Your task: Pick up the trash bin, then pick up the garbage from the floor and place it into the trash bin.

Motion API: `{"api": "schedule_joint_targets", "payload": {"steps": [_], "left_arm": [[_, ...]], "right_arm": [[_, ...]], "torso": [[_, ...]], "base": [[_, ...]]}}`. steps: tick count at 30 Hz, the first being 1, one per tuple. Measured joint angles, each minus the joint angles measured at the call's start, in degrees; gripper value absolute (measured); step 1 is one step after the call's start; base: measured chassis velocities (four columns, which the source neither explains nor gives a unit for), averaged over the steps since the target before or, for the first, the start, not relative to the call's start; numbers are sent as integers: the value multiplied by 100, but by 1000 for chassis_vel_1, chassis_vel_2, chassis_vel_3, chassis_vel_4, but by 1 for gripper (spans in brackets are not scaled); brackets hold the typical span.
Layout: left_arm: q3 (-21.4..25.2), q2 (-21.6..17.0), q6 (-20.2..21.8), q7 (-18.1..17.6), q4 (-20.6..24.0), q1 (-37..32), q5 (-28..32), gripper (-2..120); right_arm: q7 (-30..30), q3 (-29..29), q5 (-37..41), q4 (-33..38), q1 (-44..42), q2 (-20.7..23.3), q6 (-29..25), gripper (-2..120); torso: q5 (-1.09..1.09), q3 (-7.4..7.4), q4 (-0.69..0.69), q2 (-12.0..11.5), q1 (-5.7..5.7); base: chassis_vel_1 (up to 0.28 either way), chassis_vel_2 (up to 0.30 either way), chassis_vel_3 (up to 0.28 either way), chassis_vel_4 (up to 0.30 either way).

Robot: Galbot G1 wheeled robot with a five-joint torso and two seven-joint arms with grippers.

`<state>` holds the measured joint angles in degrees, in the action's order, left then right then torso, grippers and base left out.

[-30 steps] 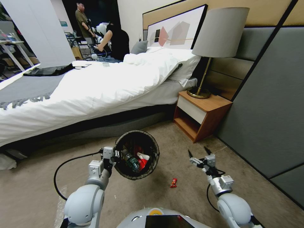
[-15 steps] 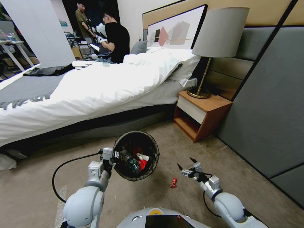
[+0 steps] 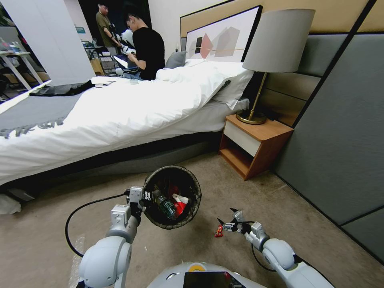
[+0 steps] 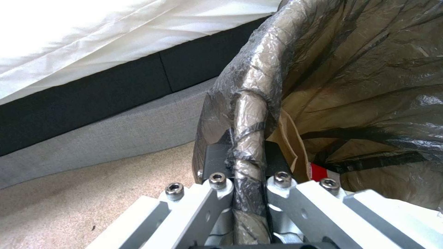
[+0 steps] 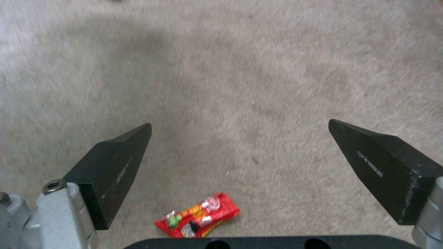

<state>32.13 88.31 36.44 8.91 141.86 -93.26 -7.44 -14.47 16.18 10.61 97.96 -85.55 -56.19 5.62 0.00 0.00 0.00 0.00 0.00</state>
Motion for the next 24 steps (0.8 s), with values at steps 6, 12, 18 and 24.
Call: {"api": "schedule_joint_targets", "payload": {"steps": [6, 12, 18, 24], "left_arm": [[-48, 27, -8, 8, 0, -7, -61, 1], [-57, 34, -13, 12, -7, -13, -87, 1], [-58, 34, -16, 15, -25, -1, -93, 1], [-59, 32, -17, 19, -46, 6, -94, 1]], "right_arm": [[-41, -43, -271, -244, 82, -133, -103, 100], [-136, -130, -389, -466, 117, -160, -119, 100], [-141, -230, -453, -712, 179, -262, -145, 100], [-141, -291, -518, -961, 263, -453, -179, 100]], "torso": [[-1, 0, 0, 0, 0], [0, 0, 0, 0, 0], [0, 0, 0, 0, 0], [0, 0, 0, 0, 0]], "base": [[0, 0, 0, 0], [0, 0, 0, 0], [0, 0, 0, 0], [0, 0, 0, 0]]}}
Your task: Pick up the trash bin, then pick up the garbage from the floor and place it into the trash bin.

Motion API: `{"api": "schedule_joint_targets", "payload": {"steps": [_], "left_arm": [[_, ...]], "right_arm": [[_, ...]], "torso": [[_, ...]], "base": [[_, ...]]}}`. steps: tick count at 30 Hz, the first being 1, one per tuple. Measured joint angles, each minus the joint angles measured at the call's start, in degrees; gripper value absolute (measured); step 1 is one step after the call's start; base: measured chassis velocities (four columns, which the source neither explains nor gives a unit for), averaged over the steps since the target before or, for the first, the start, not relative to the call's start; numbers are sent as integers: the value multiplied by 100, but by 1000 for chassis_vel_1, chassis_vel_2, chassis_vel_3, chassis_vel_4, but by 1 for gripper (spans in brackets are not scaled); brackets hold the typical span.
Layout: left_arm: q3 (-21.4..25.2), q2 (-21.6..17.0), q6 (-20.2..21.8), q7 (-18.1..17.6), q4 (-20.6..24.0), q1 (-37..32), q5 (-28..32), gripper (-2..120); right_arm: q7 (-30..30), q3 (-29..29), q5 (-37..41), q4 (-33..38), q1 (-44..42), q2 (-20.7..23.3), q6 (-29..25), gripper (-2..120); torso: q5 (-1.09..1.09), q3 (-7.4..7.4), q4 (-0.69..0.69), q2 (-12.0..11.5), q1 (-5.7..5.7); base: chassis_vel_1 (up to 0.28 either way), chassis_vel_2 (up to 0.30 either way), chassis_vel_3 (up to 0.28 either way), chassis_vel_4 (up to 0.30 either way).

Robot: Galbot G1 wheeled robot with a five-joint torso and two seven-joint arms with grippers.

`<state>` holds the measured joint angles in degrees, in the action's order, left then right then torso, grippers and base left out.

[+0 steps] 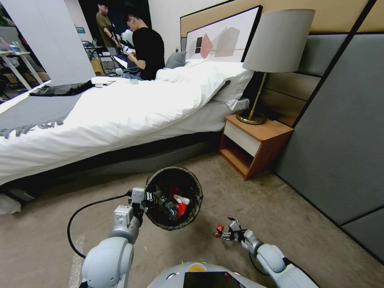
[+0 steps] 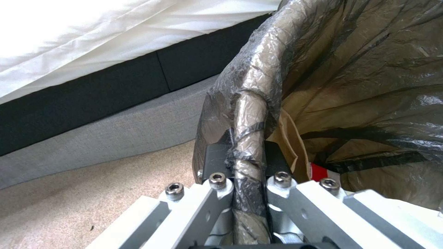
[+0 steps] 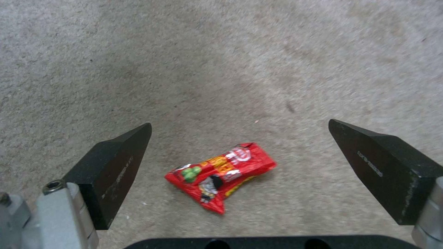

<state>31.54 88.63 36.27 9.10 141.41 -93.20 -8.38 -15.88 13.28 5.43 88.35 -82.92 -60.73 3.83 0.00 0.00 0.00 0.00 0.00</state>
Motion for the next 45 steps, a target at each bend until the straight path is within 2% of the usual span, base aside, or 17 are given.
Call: {"api": "schedule_joint_targets", "payload": {"steps": [23, 45], "left_arm": [[-27, -5, -4, 3, -30, -6, -33, 1], [-35, -5, -8, 8, -56, -10, -55, 1]], "right_arm": [[51, -19, -185, -833, 286, -658, -168, 100], [125, 86, -273, -1351, 446, -859, -381, 100]], "torso": [[0, 0, 0, 0, 0], [0, 0, 0, 0, 0]], "base": [[0, 0, 0, 0], [0, 0, 0, 0]]}}
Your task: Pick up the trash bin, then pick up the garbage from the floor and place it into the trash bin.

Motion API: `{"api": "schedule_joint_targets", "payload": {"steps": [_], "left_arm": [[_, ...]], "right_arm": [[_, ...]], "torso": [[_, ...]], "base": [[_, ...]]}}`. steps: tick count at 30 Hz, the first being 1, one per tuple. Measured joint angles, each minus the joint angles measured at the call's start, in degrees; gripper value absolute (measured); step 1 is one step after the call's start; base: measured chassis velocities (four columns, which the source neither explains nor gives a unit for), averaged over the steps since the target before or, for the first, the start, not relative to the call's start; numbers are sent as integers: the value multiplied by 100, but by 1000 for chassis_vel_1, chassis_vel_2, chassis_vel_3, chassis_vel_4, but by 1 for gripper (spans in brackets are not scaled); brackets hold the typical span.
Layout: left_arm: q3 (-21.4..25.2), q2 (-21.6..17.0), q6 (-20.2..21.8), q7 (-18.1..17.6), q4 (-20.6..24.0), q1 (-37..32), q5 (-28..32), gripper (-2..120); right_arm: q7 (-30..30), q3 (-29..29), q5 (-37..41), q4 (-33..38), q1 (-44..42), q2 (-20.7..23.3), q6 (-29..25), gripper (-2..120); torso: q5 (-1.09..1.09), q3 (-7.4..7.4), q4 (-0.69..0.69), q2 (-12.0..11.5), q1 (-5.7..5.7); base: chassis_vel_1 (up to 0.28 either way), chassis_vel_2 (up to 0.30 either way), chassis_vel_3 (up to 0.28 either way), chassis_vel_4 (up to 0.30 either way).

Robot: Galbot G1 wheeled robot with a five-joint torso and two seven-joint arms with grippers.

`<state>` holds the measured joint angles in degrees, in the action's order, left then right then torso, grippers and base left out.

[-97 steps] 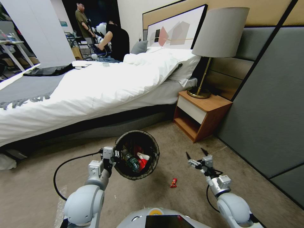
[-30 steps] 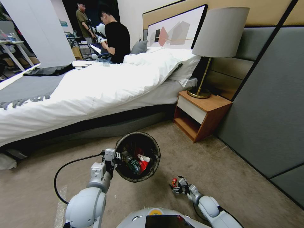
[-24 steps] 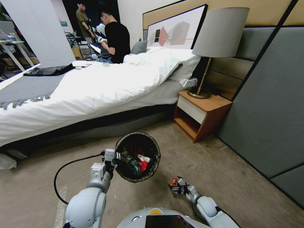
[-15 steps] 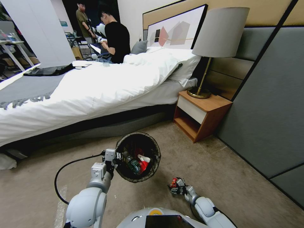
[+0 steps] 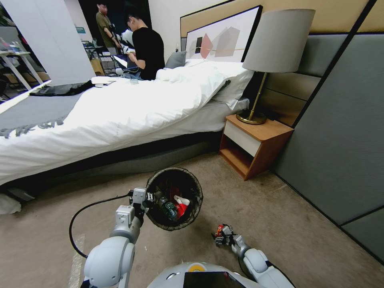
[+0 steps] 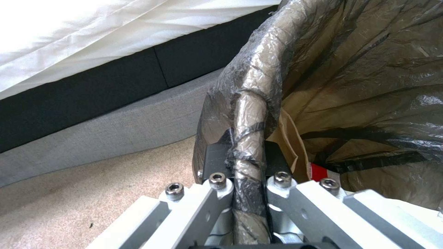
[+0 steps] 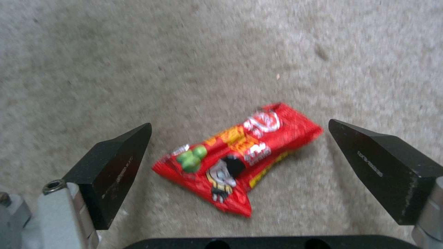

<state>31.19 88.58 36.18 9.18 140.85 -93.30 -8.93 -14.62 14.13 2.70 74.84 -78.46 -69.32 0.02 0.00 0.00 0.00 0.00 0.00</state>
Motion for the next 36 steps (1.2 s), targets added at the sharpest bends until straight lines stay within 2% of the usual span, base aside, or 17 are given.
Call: {"api": "schedule_joint_targets", "payload": {"steps": [24, 26, 29, 30, 33, 35, 36], "left_arm": [[18, -37, -5, 6, -69, 75, 24, 1], [17, -38, -5, 7, -89, 91, 28, 1], [17, -38, -6, 7, -101, 101, 32, 1], [17, -42, -5, 7, -113, 112, 39, 1], [21, -47, -6, 7, -121, 123, 50, 1], [31, -60, -4, 7, -132, 139, 73, 1], [31, -60, -4, 7, -132, 139, 73, 1]], "right_arm": [[11, 43, -35, -151, 104, -97, -61, 99], [9, 41, -35, -172, 112, -103, -90, 90], [8, 39, -35, -183, 114, -104, -112, 84], [8, 39, -36, -192, 114, -107, -125, 76], [7, 37, -42, -211, 114, -122, -144, 69], [6, 35, -61, -242, 126, -152, -164, 58], [6, 35, -61, -242, 126, -152, -164, 58]], "torso": [[0, 0, 0, 0, 0], [0, 0, 0, 0, 0], [0, 0, -1, 0, 0], [0, 0, -1, 0, 0], [1, 0, 0, 0, 0], [0, -1, 0, 0, 0], [0, -1, 0, 0, 0]], "base": [[0, 0, 0, 0], [0, 0, 0, 0], [0, 0, 0, 0], [0, 0, 0, 0], [0, 0, 0, 0], [0, 0, 0, 0], [0, 0, 0, 0]]}}
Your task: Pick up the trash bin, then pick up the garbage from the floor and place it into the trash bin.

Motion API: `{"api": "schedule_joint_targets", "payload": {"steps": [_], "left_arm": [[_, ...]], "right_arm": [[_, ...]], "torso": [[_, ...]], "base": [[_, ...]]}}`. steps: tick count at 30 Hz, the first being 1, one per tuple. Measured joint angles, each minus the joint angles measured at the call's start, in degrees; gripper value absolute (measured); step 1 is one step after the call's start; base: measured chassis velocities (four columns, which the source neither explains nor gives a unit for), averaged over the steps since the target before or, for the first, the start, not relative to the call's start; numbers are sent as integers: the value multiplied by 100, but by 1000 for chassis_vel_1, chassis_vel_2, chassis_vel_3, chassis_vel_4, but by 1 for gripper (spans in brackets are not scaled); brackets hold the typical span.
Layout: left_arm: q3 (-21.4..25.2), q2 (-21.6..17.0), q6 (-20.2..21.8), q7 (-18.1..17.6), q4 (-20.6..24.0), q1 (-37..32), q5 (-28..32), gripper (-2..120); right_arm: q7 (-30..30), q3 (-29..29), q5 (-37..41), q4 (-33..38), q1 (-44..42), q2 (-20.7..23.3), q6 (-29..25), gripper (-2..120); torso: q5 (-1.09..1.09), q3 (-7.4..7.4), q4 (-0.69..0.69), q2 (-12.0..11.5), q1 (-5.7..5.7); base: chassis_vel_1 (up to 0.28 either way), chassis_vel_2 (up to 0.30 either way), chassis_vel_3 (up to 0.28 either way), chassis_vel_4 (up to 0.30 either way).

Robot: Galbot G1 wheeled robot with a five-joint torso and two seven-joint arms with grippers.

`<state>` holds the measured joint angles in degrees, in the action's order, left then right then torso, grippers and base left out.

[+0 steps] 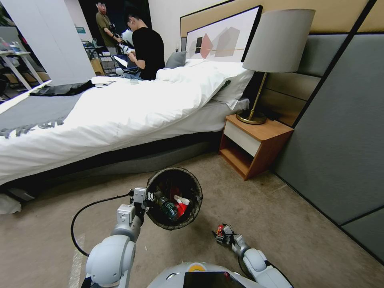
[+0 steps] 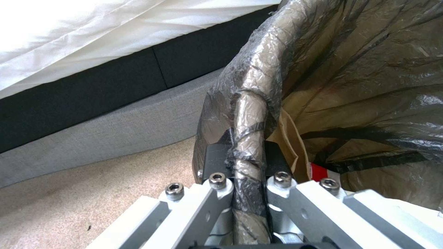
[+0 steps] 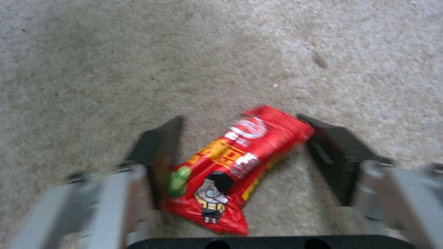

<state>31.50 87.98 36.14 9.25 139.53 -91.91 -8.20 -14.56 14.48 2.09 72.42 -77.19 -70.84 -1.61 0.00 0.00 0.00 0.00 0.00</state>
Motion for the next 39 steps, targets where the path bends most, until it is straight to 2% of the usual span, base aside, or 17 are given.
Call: {"api": "schedule_joint_targets", "payload": {"steps": [3, 5, 6, 8, 9, 13, 15, 23, 32, 36, 38, 39], "left_arm": [[8, -9, 4, 0, -24, 30, 17, 1], [8, -9, 4, 0, -26, 33, 18, 1], [9, -12, 7, 0, -41, 50, 29, 1], [10, -14, 8, 0, -53, 63, 37, 1], [21, -21, 11, -1, -82, 92, 60, 1], [39, -30, 14, -2, -117, 123, 86, 1], [52, -46, 22, -3, -151, 166, 124, 1], [92, -82, 33, -9, -216, 231, 192, 1], [98, -94, 50, -15, -234, 251, 224, 1], [97, -95, 55, -17, -227, 242, 225, 1], [97, -100, 60, -19, -202, 229, 227, 1], [97, -100, 60, -19, -202, 229, 227, 1]], "right_arm": [[-1, -6, -11, -22, 15, -30, -4, 45], [-1, -6, -12, -22, 16, -31, -3, 44], [-3, -15, -16, -33, 29, -39, -4, 33], [-3, -19, -17, -43, 41, -42, -4, 30], [-3, -26, -19, -75, 80, -49, 2, 21], [0, -29, -19, -115, 117, -56, 17, 13], [9, -40, -20, -166, 162, -73, 27, 0], [18, -73, -23, -218, 238, -119, 64, 0], [111, -52, -29, -87, 279, -175, 148, 0], [177, 72, 74, 296, 251, -86, 179, 0], [255, 205, 377, 872, 190, 124, 361, 0], [255, 205, 377, 872, 190, 124, 361, 0]], "torso": [[-1, 0, 0, 0, 0], [-1, 0, 0, 0, 0], [0, 0, -1, 0, 0], [-2, 0, 0, 0, 0], [-3, 0, -3, 0, 0], [1, 0, -1, 0, 0], [3, 0, 1, 0, 0], [4, 0, 4, 0, 0], [-6, 1, -4, 0, -1], [-4, 1, -3, -1, -1], [-5, 1, -1, -1, -1], [-5, 1, -1, -1, -1]], "base": [[0, 0, 0, 0], [0, 0, 0, 0], [0, 0, 0, 0], [0, 0, 0, 0], [0, 0, 0, 0], [0, 0, 0, 0], [0, 0, 0, 0], [0, 0, 0, 0], [0, 0, 0, 0], [0, 0, 0, 0], [0, 0, 0, 0], [0, 0, 0, 0]]}}
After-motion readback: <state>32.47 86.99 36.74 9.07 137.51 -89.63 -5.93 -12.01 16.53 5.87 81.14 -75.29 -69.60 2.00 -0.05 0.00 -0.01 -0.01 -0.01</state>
